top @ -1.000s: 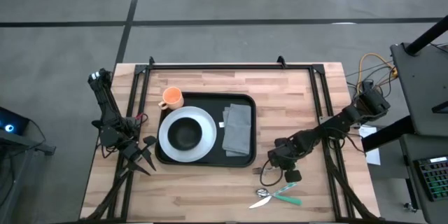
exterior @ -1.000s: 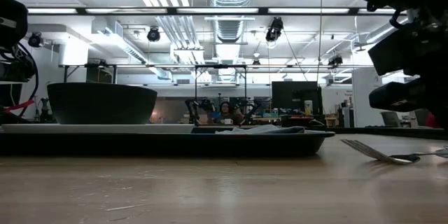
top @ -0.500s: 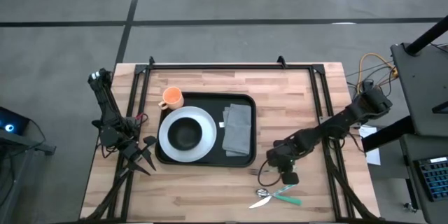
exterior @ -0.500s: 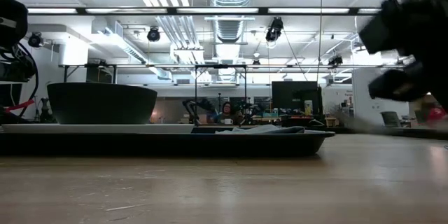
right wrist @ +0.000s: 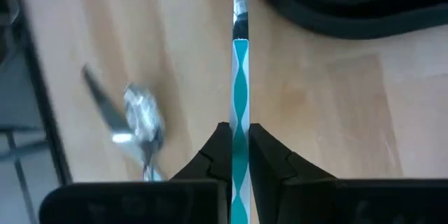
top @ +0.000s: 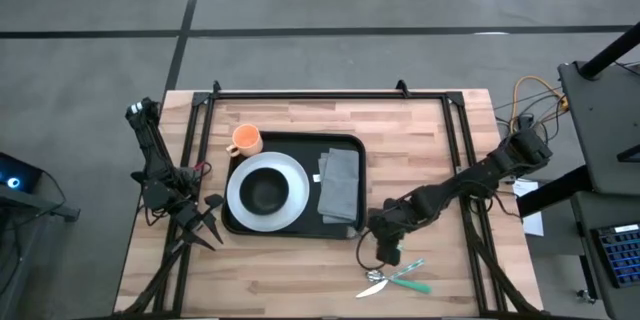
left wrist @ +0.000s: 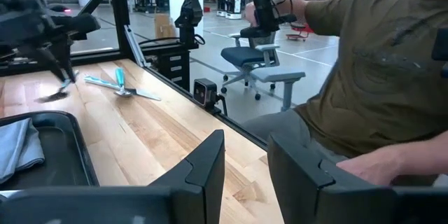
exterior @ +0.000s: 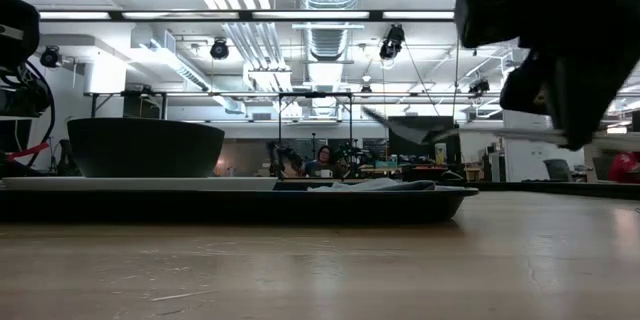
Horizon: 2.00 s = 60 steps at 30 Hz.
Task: Set up tray
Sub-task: Put the blue patterned fork on top of the gray napkin on the black serving tray
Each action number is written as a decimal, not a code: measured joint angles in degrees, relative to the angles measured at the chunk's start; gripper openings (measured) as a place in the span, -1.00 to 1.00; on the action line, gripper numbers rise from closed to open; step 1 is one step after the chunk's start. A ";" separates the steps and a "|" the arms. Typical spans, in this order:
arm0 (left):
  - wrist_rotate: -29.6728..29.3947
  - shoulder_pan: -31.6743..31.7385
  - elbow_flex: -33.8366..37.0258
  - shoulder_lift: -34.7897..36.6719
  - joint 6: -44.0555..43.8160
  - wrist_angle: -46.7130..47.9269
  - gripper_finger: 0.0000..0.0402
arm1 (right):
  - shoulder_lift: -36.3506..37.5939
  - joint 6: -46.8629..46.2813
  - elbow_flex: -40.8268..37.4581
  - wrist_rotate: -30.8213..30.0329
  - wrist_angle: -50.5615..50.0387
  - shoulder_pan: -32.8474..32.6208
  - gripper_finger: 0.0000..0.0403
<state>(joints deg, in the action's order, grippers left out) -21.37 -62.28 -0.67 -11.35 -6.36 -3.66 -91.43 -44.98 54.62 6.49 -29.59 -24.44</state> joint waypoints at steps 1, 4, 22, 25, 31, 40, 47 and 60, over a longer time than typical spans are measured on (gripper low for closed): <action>0.03 -0.02 0.00 0.02 -0.01 0.00 -0.55 | -0.42 -1.89 0.34 -0.93 -0.38 0.25 -0.93; 0.01 -0.02 0.00 0.02 -0.01 0.00 -0.55 | -1.27 -7.64 1.45 -2.55 -0.12 1.10 -0.93; 0.00 0.00 0.00 0.02 -0.01 0.01 -0.55 | -3.77 -38.73 2.28 -5.59 -1.35 8.58 -0.94; -0.01 0.00 0.00 0.02 -0.01 0.00 -0.55 | -4.08 -42.08 2.26 -5.64 -2.91 10.20 -0.94; -0.01 0.00 0.00 0.02 -0.01 0.01 -0.55 | -4.43 -47.69 2.26 -8.24 -3.03 12.72 -0.94; -0.01 0.00 0.00 0.02 -0.01 0.01 -0.55 | -5.16 -51.15 7.07 -15.13 -3.79 15.09 -0.94; -0.03 -0.02 0.00 0.01 0.00 0.00 -0.55 | -11.80 -49.99 16.93 -15.61 -9.72 17.40 -0.94; 0.00 -0.02 0.00 0.02 -0.01 0.02 -0.55 | -24.07 -49.98 27.60 -11.24 -12.67 19.90 -0.94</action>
<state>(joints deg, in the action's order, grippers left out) -21.38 -62.30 -0.67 -11.33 -6.37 -3.64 -115.49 -94.96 82.22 -4.76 -42.26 -4.54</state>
